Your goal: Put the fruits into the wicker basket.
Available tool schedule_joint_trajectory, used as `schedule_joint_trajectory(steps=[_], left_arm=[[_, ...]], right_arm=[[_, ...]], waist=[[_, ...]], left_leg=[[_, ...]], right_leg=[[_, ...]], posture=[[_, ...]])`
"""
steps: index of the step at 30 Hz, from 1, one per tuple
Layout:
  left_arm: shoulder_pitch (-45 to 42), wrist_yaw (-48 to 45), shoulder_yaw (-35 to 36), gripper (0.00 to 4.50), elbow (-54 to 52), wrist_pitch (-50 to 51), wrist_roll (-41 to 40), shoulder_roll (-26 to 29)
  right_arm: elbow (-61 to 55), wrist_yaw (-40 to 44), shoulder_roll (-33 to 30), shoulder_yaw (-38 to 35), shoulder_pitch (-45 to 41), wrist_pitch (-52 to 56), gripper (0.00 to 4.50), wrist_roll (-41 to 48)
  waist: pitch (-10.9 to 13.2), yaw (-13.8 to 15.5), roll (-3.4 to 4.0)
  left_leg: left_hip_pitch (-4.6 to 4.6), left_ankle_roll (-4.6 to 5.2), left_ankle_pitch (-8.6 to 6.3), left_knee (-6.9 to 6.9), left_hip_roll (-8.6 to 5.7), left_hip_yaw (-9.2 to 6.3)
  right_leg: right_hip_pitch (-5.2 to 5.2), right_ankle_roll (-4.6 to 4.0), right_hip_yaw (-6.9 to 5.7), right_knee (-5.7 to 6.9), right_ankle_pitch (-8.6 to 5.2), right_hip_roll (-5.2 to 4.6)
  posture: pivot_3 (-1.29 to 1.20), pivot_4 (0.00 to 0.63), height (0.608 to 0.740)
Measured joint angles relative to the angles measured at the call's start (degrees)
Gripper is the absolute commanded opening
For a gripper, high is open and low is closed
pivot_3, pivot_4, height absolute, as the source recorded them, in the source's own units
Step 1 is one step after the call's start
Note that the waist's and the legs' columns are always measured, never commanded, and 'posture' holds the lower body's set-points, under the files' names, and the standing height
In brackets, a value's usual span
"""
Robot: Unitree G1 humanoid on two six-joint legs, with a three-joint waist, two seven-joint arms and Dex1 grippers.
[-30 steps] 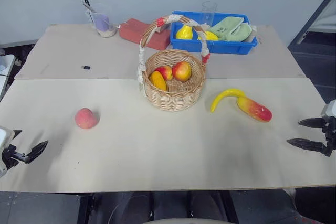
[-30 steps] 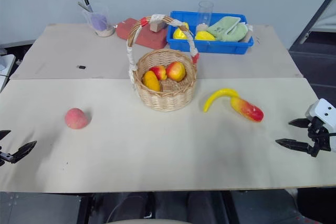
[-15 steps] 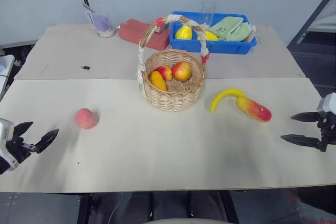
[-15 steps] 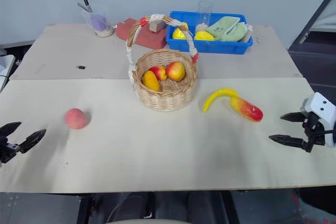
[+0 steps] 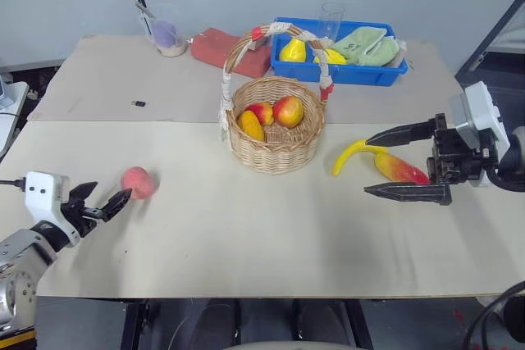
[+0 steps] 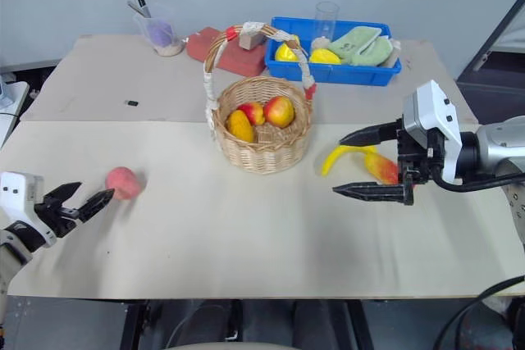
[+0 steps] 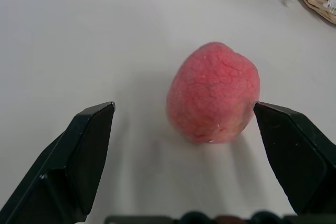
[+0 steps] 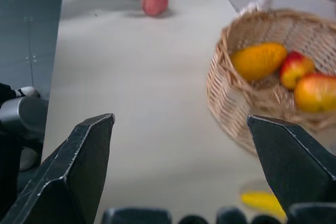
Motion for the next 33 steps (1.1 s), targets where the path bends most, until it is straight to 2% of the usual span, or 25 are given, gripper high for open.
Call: schedule_joint_trajectory(steps=[6,15,18,21,22,27,30,33], left_arm=[[-3.2,0.9,-2.7,4.50,2.2,-1.2,0.5,-1.3],[-7.9,2.4,-8.4,4.50,9.0,-6.9,5.6,-3.7],[-8.5,2.3,-8.9,3.73,9.2,-8.3,6.0,-4.1],[-8.8,2.4,-8.9,2.45,10.5,-10.2,6.8,-4.2],[-8.9,2.3,-8.9,2.21,10.8,-10.5,6.9,-4.2],[-7.9,0.5,-9.0,2.15,9.2,-11.3,6.6,-4.2],[-7.2,-3.0,-10.8,2.15,0.6,-8.8,3.6,-2.8],[-12.1,-4.8,-14.6,2.15,-8.9,-3.7,-0.8,-1.3]], right_arm=[[-1.0,-0.1,1.1,1.2,-3.3,0.1,4.46,1.8],[-0.9,-0.5,2.6,2.8,-4.9,0.1,4.46,1.8],[-0.9,-0.6,2.9,2.8,-5.0,0.1,4.50,1.8],[-1.0,-0.8,2.9,2.8,-5.0,0.1,4.50,1.8],[-1.0,-1.0,2.9,2.8,-5.0,0.1,4.50,1.8],[-1.5,-1.5,2.8,2.4,-3.8,0.1,4.50,1.8],[-1.6,-1.9,1.9,1.2,-2.1,0.1,4.50,1.8],[-1.7,-3.2,0.1,-2.1,0.2,1.0,4.50,1.8]], waist=[[0.0,0.0,0.00],[0.0,0.3,-0.01],[0.0,0.3,-0.01],[0.0,0.3,-0.01],[0.0,0.3,-0.01],[0.0,0.3,-0.01],[0.0,0.7,-0.02],[0.0,1.2,-0.02]], left_leg=[[-0.03,0.00,0.00,0.00,0.04,-0.01],[-0.08,0.00,0.00,0.04,0.02,0.00],[-0.08,0.00,0.00,0.03,0.01,0.00],[-0.07,0.00,0.00,0.03,0.02,0.00],[-0.07,0.00,0.00,0.03,0.02,0.00],[-0.09,0.01,0.00,0.03,0.02,0.00],[-0.17,0.00,0.00,0.06,0.00,-0.06],[-0.19,0.00,0.00,0.11,-0.04,-0.14]], right_leg=[[-0.06,0.00,0.00,0.03,0.00,0.04],[-0.08,0.00,-0.02,0.03,0.00,0.03],[-0.07,0.00,-0.01,0.03,0.00,0.01],[-0.08,0.00,-0.01,0.04,0.00,0.03],[-0.08,0.00,-0.01,0.04,0.00,0.02],[-0.08,0.00,-0.01,0.03,0.00,0.00],[-0.09,0.01,-0.08,0.02,0.01,-0.07],[-0.02,0.04,-0.10,0.00,0.02,-0.08]], posture=[[0.00,0.150,0.740],[0.00,0.150,0.740],[0.00,0.150,0.740],[0.00,0.150,0.740],[0.00,0.150,0.740],[0.00,0.150,0.740],[0.00,0.150,0.740],[0.00,0.150,0.740]])
